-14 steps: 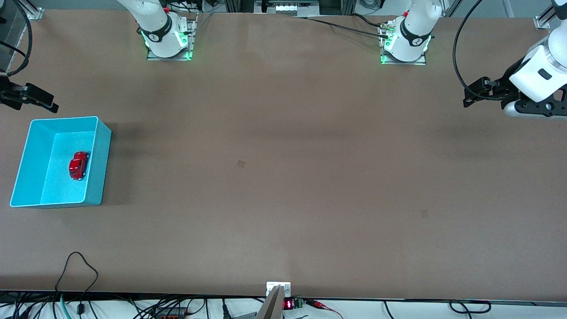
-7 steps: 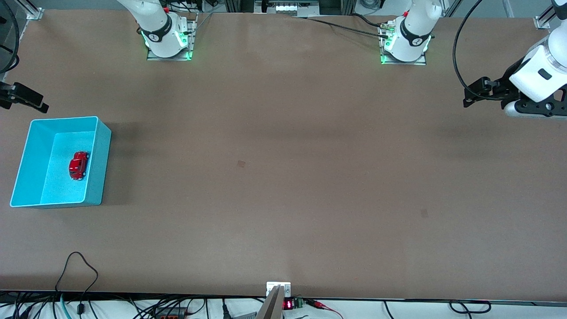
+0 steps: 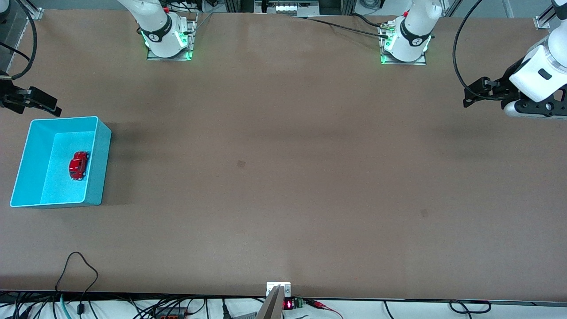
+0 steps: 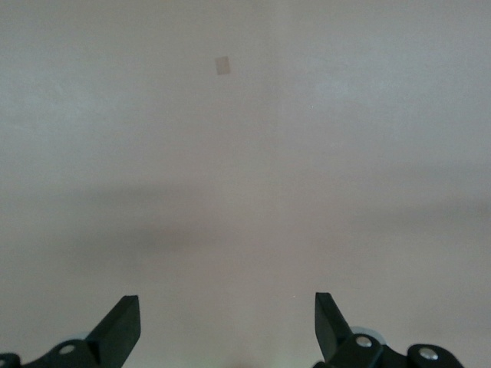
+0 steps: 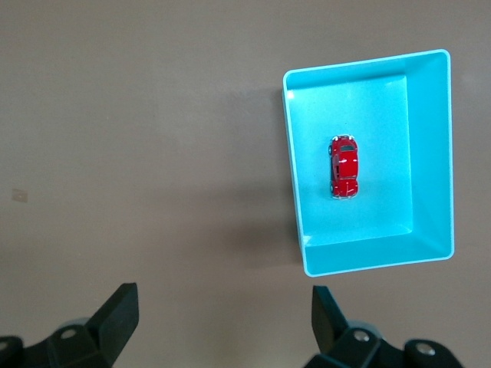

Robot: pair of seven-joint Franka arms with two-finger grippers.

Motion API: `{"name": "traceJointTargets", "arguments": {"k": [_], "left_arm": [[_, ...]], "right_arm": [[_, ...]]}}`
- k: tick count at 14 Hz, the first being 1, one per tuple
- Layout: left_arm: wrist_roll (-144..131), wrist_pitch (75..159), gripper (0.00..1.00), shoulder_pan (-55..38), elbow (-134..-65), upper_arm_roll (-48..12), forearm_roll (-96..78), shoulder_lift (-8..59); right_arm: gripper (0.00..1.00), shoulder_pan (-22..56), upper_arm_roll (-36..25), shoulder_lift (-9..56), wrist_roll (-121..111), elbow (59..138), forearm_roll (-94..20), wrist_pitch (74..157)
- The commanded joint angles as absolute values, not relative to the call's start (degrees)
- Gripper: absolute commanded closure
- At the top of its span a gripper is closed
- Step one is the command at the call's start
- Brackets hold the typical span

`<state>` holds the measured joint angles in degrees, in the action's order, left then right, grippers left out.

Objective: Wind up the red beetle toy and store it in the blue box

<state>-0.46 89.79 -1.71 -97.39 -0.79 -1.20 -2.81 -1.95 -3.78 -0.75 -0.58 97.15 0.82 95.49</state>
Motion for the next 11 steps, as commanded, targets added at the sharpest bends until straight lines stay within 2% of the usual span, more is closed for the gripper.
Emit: {"name": "traceJointTargets", "arguments": {"k": [1, 11], "left_arm": [[0.88, 89.03, 0.0, -1.41, -96.94, -0.97, -1.49, -3.25], [0.88, 88.86, 0.0, -1.32, -96.94, -0.97, -1.49, -3.34]], "right_arm": [[0.0, -2.02, -2.99, -0.35, 2.46, 96.06, 1.05, 94.75], [0.0, -2.37, -3.16, -1.85, -0.7, 95.98, 0.7, 91.14]]}}
